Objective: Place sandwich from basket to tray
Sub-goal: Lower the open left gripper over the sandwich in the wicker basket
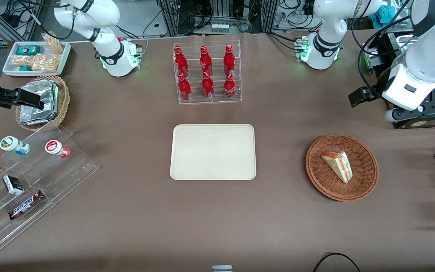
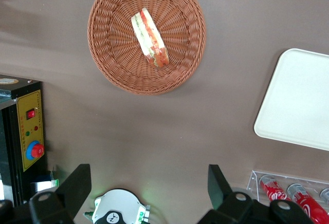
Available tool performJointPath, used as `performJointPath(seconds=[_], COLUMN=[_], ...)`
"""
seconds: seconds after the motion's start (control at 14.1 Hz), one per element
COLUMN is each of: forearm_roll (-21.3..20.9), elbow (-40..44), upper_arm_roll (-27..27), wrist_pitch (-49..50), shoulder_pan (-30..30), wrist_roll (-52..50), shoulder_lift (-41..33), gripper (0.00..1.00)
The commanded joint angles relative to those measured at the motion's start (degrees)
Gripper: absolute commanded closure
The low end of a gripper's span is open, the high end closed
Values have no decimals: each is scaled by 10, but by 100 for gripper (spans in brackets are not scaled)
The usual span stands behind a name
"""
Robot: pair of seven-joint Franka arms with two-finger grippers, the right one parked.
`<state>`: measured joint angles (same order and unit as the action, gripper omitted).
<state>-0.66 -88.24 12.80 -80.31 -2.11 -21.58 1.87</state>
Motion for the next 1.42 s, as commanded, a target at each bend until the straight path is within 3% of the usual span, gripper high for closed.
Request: performJointPath(seconds=[0.0, 0.71, 0.85, 1.13, 1.35], forearm_roll=[-7, -2, 0, 1, 0], elbow=[11, -4, -66, -229, -275], upper_arm_roll=[-1, -8, -8, -7, -5], wrist_pitch=[-15, -30, -97, -326, -420], shoulder_pan=[0, -32, -34, -38, -32], wrist_roll=[-1, -8, -9, -60, -136], shoulder_lift=[8, 87, 81, 62, 81], gripper=[0, 0, 0, 0, 0])
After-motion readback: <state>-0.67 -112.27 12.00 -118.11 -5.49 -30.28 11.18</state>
